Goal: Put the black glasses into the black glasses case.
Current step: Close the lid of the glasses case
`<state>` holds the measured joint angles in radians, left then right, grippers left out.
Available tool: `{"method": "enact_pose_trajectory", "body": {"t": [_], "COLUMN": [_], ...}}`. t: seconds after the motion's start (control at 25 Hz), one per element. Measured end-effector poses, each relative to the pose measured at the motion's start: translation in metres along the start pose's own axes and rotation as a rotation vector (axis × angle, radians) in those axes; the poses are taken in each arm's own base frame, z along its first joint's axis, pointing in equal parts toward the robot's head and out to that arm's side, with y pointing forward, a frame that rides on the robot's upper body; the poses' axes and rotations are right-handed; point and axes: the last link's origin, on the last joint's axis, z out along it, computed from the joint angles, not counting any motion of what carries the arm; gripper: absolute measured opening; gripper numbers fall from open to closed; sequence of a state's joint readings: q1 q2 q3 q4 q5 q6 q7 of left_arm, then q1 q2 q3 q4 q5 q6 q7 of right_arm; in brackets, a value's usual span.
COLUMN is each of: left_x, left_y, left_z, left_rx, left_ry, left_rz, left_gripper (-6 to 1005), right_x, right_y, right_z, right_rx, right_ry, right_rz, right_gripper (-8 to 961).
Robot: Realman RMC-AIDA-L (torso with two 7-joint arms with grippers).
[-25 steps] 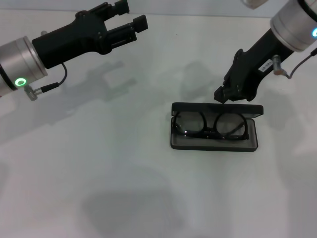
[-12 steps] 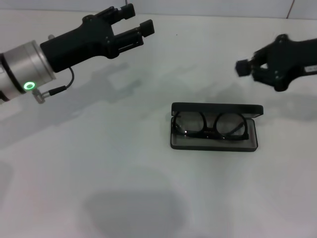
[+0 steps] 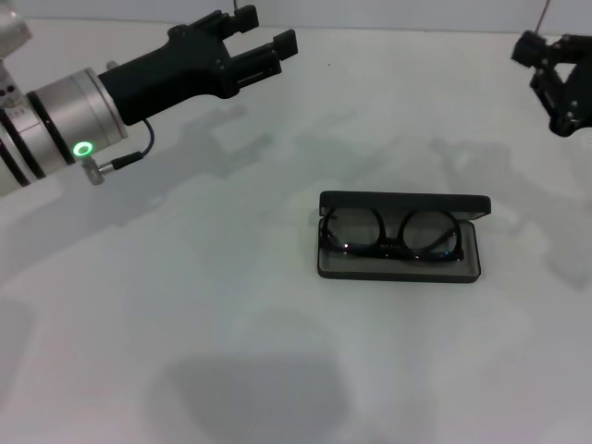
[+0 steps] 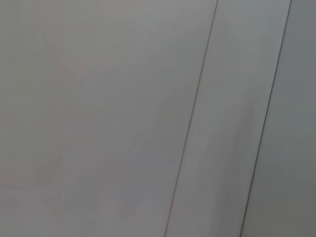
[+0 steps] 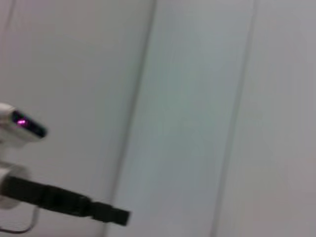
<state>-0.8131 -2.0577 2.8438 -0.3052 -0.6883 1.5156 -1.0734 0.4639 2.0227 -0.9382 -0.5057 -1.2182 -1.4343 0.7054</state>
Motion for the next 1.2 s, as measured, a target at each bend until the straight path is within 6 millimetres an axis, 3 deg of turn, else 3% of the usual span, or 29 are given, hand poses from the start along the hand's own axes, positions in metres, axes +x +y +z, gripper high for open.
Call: {"method": "enact_pose_trajectory", "body": {"t": [0.28, 0.56, 0.72, 0.84, 1.08, 1.2], "left_x": [-0.001, -0.002, -0.011, -0.018, -0.016, -0.02], "left_y": [0.001, -0.001, 0.0, -0.002, -0.005, -0.004], "left_z": [0.001, 0.002, 0.003, -0.007, -0.028, -0.03], "left_rx": [0.002, 0.01, -0.012, -0.034, -0.045, -0.053], "left_ry": [0.0, -0.008, -0.101, -0.184, -0.185, -0.215], "left_rz": [0.006, 0.015, 0.024, 0.027, -0.019, -0.019], "left_gripper": [800, 800, 800, 800, 801, 801], "right_x": [0.008, 0.009, 0.009, 0.008, 0.011, 0.011], "right_y": [0.009, 0.008, 0.005, -0.001, -0.005, -0.006], "right_z": [-0.016, -0.015, -0.014, -0.015, -0.015, -0.015], "right_rx": [0.176, 0.202, 0.202, 0.21, 0.224, 0.225], "right_ry": [-0.104, -0.108, -0.102, -0.099, -0.073, -0.069], "right_rz": [-0.111, -0.125, -0.092, -0.056, -0.053, -0.054], "right_gripper": [25, 26, 28, 30, 33, 148]}}
